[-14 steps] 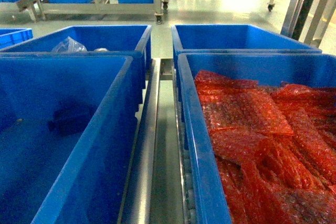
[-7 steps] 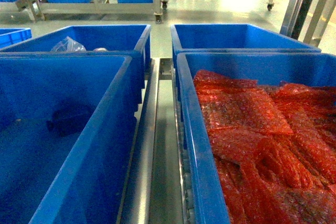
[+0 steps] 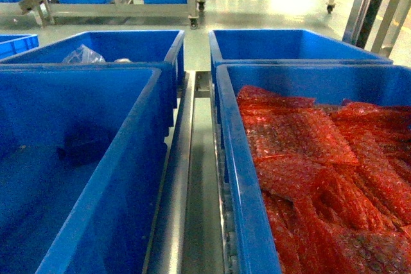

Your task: Pick blue part to blue bin on bottom shelf

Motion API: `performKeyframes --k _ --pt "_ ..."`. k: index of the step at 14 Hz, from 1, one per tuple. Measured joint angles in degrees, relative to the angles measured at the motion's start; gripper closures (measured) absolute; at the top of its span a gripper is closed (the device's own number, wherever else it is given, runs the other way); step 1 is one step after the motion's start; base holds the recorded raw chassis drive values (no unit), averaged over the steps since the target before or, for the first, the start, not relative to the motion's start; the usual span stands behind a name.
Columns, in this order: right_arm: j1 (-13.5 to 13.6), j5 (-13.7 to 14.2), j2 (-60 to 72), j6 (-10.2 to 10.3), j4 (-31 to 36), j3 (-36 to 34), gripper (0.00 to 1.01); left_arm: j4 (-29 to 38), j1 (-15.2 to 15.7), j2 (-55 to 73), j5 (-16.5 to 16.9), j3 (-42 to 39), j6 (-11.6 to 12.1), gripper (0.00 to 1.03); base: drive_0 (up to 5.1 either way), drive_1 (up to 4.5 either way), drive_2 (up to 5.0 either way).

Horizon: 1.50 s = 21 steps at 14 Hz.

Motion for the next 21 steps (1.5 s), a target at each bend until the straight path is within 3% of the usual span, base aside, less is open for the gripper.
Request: performKeyframes --k 2,3,21 --pt "0.00 0.00 0.00 0.02 0.00 0.00 0.03 0.00 0.00 0.02 0.00 0.00 0.00 0.11 0.0 0.00 0.0" --pt "0.00 0.00 0.00 0.00 0.00 0.00 0.03 0.00 0.00 0.00 0.00 0.00 0.02 0.04 0.0 0.00 0.0" --pt "0.00 0.00 0.00 0.00 0.00 0.00 0.03 0.00 0.00 0.00 0.00 0.00 0.00 0.05 0.0 0.00 0.0"
